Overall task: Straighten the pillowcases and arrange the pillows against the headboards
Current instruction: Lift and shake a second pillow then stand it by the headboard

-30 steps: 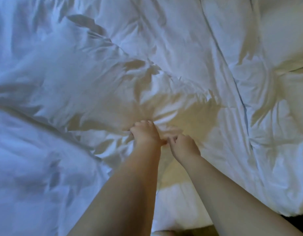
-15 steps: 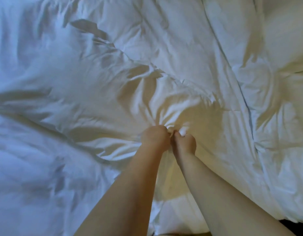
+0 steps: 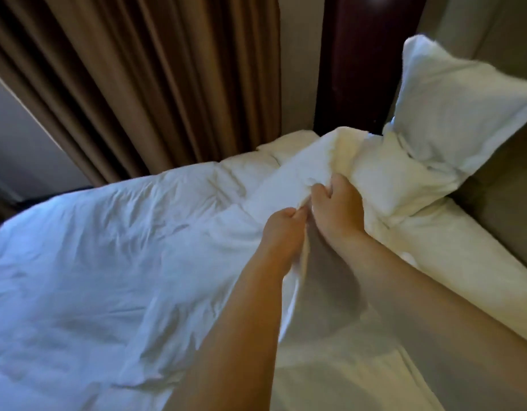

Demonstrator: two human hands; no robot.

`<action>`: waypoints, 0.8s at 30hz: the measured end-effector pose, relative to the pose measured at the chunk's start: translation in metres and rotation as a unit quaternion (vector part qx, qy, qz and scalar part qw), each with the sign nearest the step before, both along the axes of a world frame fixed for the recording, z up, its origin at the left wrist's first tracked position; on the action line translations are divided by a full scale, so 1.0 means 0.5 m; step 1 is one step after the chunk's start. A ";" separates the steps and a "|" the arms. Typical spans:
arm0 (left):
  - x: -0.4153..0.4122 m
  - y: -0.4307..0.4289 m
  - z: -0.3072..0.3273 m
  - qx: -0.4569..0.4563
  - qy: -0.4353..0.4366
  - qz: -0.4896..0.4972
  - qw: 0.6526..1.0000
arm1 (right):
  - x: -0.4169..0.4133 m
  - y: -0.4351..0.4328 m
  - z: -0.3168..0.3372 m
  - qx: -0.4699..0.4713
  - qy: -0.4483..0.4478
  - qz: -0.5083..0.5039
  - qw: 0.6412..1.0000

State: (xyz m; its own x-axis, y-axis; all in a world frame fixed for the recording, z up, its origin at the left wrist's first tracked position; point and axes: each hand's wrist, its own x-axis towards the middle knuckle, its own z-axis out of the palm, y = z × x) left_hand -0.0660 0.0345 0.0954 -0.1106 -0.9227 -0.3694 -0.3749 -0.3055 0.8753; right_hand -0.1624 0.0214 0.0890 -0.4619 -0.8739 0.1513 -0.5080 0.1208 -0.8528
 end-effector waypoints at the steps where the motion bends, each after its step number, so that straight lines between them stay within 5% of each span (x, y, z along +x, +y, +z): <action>1: -0.030 0.015 0.046 -0.015 0.020 0.018 1.000 | -0.028 0.006 0.051 -0.037 0.020 0.020 0.999; 5: -0.149 0.083 0.203 -0.072 0.127 0.064 0.987 | -0.141 0.053 0.248 -0.161 0.133 0.076 0.975; 8: -0.237 0.138 0.284 -0.109 0.253 0.056 0.960 | -0.235 0.110 0.383 -0.234 0.248 0.107 0.934; 11: -0.309 0.180 0.337 -0.126 0.282 0.034 0.950 | -0.320 0.187 0.469 -0.261 0.351 0.153 0.886; 13: -0.338 0.198 0.359 -0.183 0.196 0.034 0.963 | -0.370 0.230 0.478 -0.236 0.406 0.175 0.866; 15: -0.358 0.199 0.368 -0.291 0.009 0.063 0.955 | -0.414 0.260 0.448 -0.210 0.414 0.197 0.863; 18: -0.406 0.200 0.356 -0.415 -0.211 0.040 0.884 | -0.484 0.295 0.384 -0.144 0.291 0.229 0.918; 20: -0.455 0.192 0.344 -0.458 -0.293 -0.080 0.835 | -0.531 0.306 0.346 -0.110 0.370 0.210 0.898; 24: -0.538 0.157 0.348 -0.383 -0.490 -0.265 0.737 | -0.593 0.302 0.311 -0.075 0.422 0.195 0.882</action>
